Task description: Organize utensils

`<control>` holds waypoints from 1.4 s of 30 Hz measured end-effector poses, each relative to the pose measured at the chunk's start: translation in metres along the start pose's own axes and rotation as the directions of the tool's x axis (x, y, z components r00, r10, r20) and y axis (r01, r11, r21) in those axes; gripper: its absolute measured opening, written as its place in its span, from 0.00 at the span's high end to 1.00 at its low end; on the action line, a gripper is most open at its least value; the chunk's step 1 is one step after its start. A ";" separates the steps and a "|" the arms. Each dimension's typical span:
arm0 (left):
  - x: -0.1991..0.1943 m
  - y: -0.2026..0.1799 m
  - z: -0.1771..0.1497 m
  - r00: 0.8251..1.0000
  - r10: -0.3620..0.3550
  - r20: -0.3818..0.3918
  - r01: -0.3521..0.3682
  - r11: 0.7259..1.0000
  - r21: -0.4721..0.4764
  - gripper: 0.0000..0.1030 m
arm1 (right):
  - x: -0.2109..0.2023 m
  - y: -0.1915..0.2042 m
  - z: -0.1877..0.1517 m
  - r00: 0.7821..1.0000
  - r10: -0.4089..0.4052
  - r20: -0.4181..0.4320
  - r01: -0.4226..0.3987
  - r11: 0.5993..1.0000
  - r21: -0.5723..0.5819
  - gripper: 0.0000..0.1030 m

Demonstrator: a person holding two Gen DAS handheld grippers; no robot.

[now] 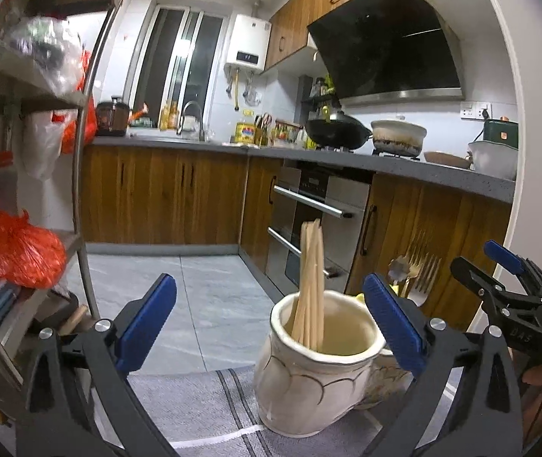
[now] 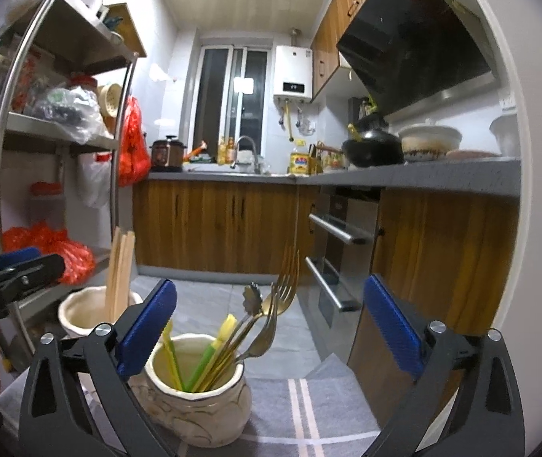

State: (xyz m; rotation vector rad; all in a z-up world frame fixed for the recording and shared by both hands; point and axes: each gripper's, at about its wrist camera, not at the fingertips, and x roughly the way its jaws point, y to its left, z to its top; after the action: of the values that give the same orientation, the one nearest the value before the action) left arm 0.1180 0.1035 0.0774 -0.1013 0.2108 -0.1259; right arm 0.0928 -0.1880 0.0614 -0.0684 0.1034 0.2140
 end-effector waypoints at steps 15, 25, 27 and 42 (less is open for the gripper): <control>-0.069 -0.021 -0.006 0.999 0.037 0.004 -0.037 0.999 0.030 0.05 | -0.053 -0.004 -0.010 0.998 0.062 -0.011 -0.062 0.998 0.013 0.05; -0.062 -0.026 -0.036 0.996 0.078 -0.041 -0.076 0.996 0.037 0.05 | -0.053 -0.006 -0.037 0.989 0.130 -0.075 -0.130 0.992 0.011 0.05; -0.061 -0.031 -0.040 0.996 0.082 -0.041 -0.080 0.995 0.052 0.05 | -0.053 -0.007 -0.040 0.987 0.147 -0.071 -0.146 0.989 0.012 0.05; -0.051 -0.039 -0.063 0.993 0.098 -0.067 -0.093 0.993 0.079 0.05 | -0.039 -0.008 -0.054 0.966 0.223 -0.132 -0.218 0.975 0.046 0.05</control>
State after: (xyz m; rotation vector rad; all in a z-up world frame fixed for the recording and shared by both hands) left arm 0.0503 0.0669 0.0305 -0.0108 0.2806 -0.0420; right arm 0.0515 -0.2077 0.0126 -0.0407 0.2512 0.4306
